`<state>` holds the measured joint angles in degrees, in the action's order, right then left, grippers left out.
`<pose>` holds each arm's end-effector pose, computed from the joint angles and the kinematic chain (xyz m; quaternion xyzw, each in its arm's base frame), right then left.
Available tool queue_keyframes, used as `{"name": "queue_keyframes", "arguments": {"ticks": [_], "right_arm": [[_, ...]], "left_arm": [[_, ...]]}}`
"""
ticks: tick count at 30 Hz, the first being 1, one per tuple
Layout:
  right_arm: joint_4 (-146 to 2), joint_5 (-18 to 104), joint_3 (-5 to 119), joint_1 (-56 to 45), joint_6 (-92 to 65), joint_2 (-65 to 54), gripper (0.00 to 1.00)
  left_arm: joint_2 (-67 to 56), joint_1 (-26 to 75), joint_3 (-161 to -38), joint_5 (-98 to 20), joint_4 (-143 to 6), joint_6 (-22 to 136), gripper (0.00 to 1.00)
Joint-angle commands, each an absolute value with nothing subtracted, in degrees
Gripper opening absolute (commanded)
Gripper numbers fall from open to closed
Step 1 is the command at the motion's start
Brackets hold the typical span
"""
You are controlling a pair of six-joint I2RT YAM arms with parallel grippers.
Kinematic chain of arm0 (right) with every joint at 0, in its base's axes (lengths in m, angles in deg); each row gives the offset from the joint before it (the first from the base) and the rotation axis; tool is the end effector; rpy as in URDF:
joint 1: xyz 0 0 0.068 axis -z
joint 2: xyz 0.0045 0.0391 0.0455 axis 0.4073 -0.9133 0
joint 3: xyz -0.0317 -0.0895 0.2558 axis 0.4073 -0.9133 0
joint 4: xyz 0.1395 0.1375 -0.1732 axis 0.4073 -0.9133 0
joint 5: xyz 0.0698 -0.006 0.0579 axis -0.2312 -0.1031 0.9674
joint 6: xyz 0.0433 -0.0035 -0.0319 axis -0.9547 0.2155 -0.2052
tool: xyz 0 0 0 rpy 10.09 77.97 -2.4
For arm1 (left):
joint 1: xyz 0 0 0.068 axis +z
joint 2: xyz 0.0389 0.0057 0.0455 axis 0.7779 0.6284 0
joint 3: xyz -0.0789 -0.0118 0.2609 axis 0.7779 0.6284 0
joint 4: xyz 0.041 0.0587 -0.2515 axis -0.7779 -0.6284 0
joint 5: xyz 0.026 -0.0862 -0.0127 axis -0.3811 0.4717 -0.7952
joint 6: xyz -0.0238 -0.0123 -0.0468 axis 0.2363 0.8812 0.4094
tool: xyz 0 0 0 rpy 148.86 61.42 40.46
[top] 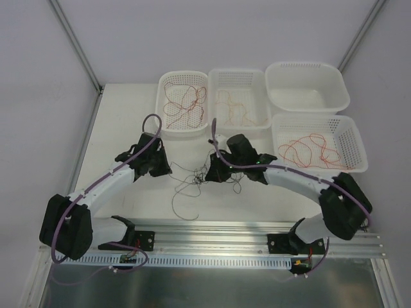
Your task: Untangle the cables
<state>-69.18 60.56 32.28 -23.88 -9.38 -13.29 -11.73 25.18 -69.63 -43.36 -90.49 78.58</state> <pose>0.2112 0.2559 0.2116 -0.4236 0.7645 0.3635 0.3225 0.2224 -0.1109 0.2239 -0.0481 0.9269 -0.2129 0.3053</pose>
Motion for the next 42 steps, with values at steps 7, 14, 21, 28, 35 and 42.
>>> {"name": "queue_keyframes", "arguments": {"ticks": [7,14,21,28,35,42], "right_arm": [[-88.09,62.13,35.67,-3.68,-5.17,21.41,0.01],[-96.11,60.64,44.55,5.84,-6.22,27.05,0.01],[-101.45,59.77,55.61,12.43,-5.1,27.24,0.01],[-106.05,57.73,74.34,19.11,-4.2,21.61,0.01],[-102.98,66.91,76.47,19.47,-8.75,20.29,0.01],[-99.27,73.91,64.43,14.21,-12.21,18.8,0.01]], "left_arm": [[-12.28,38.4,-67.71,-48.66,-94.34,75.76,0.0],[-14.12,42.45,-68.77,-49.54,-95.84,74.8,0.0],[-15.7,46.4,-71.31,-54.63,-99.62,70.76,0.0],[-18.07,54.75,-80.8,-61.3,-102.52,65.48,0.0],[-18.34,60.03,-85.12,-63.2,-103.57,63.28,0.0],[-19.66,59.94,-83.8,-49.91,-103.05,63.2,0.0]]}}
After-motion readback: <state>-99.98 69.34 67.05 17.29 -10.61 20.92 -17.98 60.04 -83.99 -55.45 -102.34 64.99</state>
